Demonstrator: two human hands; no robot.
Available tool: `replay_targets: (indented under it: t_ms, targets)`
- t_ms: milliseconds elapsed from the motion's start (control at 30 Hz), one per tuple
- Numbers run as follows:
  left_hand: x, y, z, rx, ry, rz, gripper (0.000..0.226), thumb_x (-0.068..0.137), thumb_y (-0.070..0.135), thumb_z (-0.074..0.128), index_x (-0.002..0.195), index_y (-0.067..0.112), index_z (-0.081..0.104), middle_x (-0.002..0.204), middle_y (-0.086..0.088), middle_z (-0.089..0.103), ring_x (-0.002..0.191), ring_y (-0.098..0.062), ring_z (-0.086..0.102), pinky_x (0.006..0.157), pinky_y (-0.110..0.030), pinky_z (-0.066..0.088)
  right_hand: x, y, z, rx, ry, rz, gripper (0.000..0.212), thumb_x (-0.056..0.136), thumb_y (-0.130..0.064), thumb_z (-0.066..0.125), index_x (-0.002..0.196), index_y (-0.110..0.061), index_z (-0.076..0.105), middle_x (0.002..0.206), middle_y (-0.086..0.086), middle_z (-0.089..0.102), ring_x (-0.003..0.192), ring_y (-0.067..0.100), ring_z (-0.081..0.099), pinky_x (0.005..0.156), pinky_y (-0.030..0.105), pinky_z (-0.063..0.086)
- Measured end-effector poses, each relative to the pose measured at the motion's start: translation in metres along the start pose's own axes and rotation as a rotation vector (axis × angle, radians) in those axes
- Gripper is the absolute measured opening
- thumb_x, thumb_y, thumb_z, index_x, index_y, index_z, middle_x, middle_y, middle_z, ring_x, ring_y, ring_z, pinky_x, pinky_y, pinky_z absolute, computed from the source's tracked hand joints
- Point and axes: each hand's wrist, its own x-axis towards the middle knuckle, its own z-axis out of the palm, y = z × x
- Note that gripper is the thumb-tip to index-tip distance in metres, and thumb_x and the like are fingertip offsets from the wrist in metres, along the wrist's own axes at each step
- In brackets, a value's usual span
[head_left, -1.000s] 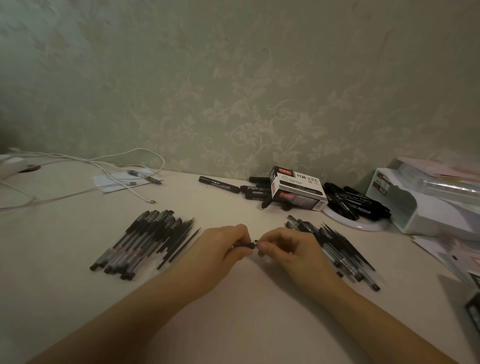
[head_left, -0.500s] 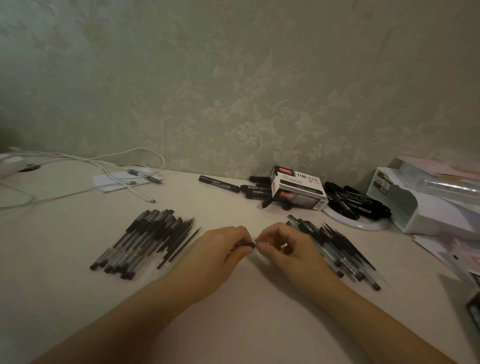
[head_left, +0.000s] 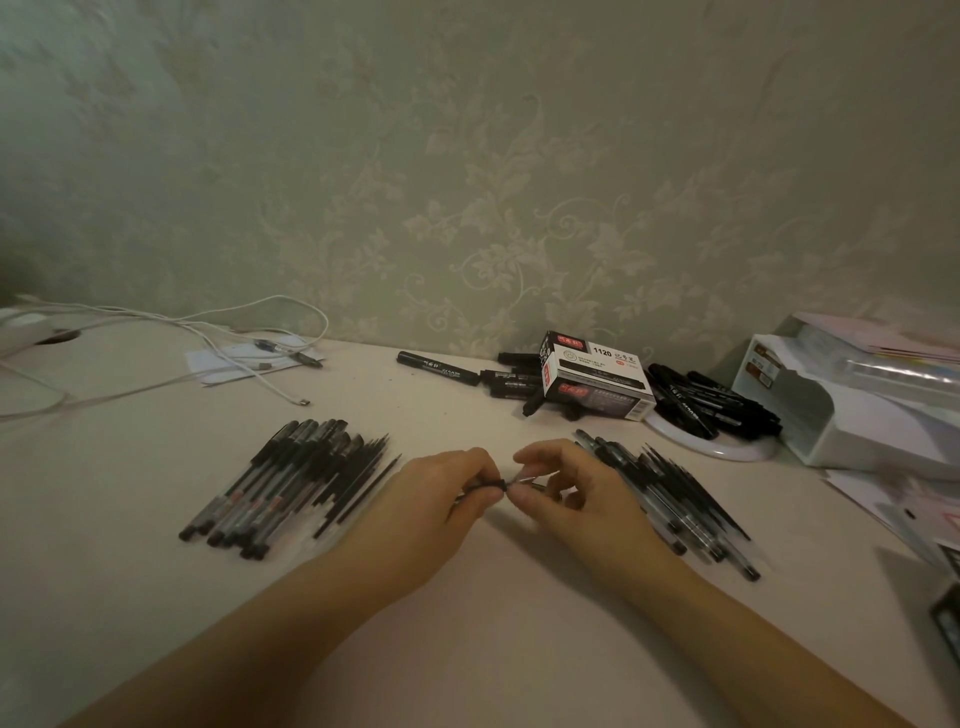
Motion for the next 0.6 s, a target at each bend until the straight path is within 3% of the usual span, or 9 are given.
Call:
replay_targets:
  t_ms: [100, 267, 467, 600]
  targets:
    - [-0.0003, 0.0009, 0.0006, -0.005, -0.002, -0.004, 0.009, 0.095, 0.033, 0.054, 0.095, 0.028, 0.061, 0.079, 0.017, 0.06, 0.076, 0.0, 0.058, 0.064, -0.015, 0.045, 0.0004, -0.0018, -0.0006, 0.005, -0.002, -0.009, 0.02, 0.084, -0.051, 0.062, 0.091, -0.034, 0.068, 0.087, -0.016, 0.069, 0.077, -0.003, 0.06, 0.069, 0.007, 0.042]
    - [-0.0015, 0.0026, 0.0001, -0.001, -0.033, -0.007, 0.012, 0.097, 0.032, 0.049, 0.107, 0.037, 0.054, 0.079, 0.016, 0.06, 0.075, 0.001, 0.058, 0.065, -0.018, 0.047, 0.0006, -0.0004, -0.0015, 0.049, -0.002, 0.02, 0.005, 0.091, -0.029, 0.067, 0.088, -0.029, 0.07, 0.081, -0.01, 0.072, 0.073, -0.002, 0.061, 0.068, 0.007, 0.043]
    - [-0.002, 0.0048, -0.0039, 0.039, -0.024, -0.026, 0.023, 0.101, 0.027, 0.041, 0.117, 0.039, 0.052, 0.08, 0.019, 0.054, 0.077, 0.004, 0.055, 0.065, -0.016, 0.044, 0.0044, 0.0005, -0.0073, 0.245, 0.215, 0.095, 0.011, 0.087, -0.013, 0.073, 0.084, -0.024, 0.072, 0.079, -0.002, 0.073, 0.075, 0.006, 0.068, 0.066, 0.008, 0.048]
    - [-0.0023, 0.0059, -0.0061, 0.033, -0.022, -0.061, 0.026, 0.101, 0.023, 0.041, 0.119, 0.036, 0.053, 0.087, 0.012, 0.058, 0.079, -0.002, 0.056, 0.073, -0.024, 0.047, 0.0018, 0.0019, -0.0066, 0.023, 0.151, 0.079, 0.01, 0.085, -0.019, 0.075, 0.084, -0.029, 0.074, 0.08, -0.008, 0.071, 0.075, 0.004, 0.065, 0.066, 0.012, 0.05]
